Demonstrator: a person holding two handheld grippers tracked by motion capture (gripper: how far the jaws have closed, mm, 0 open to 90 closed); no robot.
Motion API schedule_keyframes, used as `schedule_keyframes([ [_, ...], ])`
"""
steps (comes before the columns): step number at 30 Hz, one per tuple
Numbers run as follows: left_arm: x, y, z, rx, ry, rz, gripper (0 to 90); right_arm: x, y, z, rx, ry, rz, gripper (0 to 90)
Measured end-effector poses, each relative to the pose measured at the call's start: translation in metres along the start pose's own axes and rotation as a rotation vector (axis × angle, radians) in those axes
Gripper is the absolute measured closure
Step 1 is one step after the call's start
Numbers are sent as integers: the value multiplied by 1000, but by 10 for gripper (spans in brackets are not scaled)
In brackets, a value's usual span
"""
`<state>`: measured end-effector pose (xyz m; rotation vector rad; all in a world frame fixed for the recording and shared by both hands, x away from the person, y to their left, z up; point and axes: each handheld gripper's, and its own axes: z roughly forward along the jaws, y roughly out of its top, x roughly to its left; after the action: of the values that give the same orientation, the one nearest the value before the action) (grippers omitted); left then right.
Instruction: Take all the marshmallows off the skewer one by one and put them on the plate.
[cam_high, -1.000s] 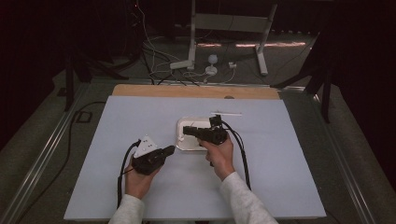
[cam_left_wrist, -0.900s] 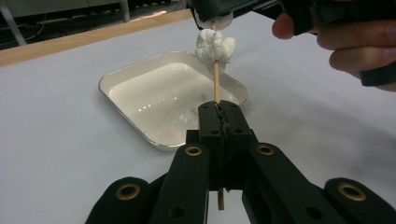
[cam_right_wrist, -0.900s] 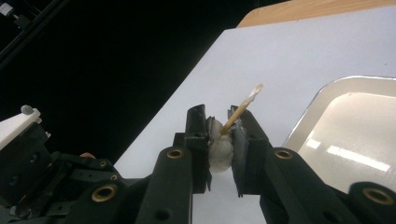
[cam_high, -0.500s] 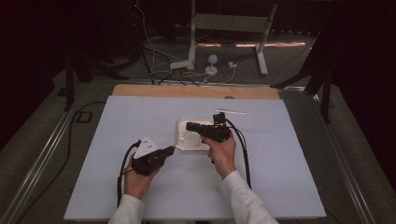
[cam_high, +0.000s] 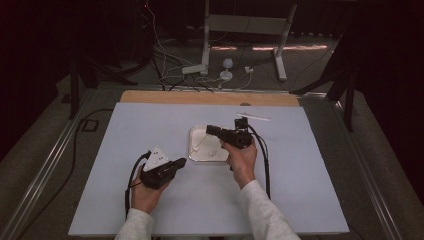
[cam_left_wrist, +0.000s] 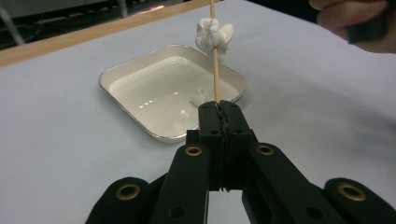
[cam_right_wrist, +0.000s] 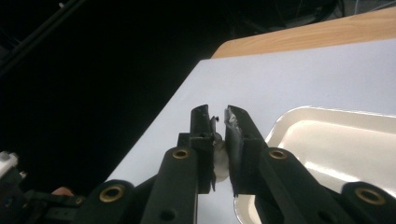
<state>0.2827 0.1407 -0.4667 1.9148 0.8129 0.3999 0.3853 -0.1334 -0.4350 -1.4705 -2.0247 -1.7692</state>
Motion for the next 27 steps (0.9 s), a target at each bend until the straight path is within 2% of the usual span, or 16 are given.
schedule_keyframes([
  [1, 0, 0, 0, 9, -1, 2, 900, -3, 2, -2, -3, 6, 14, 834],
  [2, 0, -2, 1, 42, 14, 19, 900, -3, 7, -9, -43, -80, -9, 842],
  [3, 1, -5, 0, 53, 23, 14, 900, -3, 7, -9, -43, -80, -9, 842],
  [5, 9, -9, -5, 30, 11, -35, 900, -14, 18, -23, -83, -73, 32, 841],
  [7, 14, -8, -8, 6, 21, -60, 900, -18, 26, -33, -67, -78, 3, 835],
  [9, 13, -6, -8, 0, 28, -60, 900, -16, 27, -36, -38, -97, -50, 825],
  [11, 10, -4, -6, 8, 26, -47, 900, -16, 26, -33, -4, -103, -75, 812],
  [18, -1, -1, 9, 26, -15, -17, 900, -20, 16, -18, 36, -105, -62, 782],
  [23, -4, 0, 16, 43, -17, -8, 900, -21, 9, -9, 58, -79, -34, 781],
  [27, -3, -1, 19, 62, -1, -8, 900, -20, 5, -4, 63, -55, -20, 772],
])
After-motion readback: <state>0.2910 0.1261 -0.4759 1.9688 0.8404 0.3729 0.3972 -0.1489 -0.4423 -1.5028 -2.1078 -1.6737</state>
